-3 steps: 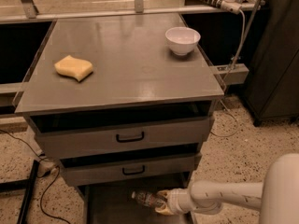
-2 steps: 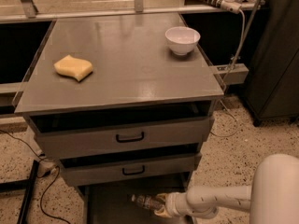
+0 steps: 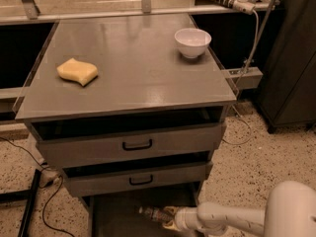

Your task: Place water bottle into bottom drawer

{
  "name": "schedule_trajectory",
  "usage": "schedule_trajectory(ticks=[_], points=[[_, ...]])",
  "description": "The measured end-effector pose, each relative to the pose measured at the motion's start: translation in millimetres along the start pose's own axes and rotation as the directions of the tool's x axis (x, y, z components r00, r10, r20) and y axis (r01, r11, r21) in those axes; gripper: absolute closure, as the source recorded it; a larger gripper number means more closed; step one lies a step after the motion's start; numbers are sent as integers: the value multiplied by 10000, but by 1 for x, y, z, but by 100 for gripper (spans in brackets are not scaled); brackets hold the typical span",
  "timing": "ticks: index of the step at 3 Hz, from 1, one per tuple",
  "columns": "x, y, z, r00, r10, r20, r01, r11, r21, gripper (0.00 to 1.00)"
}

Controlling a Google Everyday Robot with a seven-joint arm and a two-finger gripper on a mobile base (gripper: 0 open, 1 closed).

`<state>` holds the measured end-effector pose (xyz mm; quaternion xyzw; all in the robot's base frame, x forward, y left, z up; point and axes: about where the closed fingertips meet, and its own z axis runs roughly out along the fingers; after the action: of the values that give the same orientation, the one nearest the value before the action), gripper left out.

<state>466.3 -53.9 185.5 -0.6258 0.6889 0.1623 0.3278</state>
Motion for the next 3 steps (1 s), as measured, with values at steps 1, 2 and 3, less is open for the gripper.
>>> schedule_trajectory(ticks=[1, 2, 3], points=[[13, -7, 10, 9919, 205, 1257, -249, 9991, 331, 100], [17, -10, 14, 9692, 239, 2449, -240, 9997, -29, 100], [17, -10, 14, 9692, 240, 2451, -239, 9997, -32, 100]])
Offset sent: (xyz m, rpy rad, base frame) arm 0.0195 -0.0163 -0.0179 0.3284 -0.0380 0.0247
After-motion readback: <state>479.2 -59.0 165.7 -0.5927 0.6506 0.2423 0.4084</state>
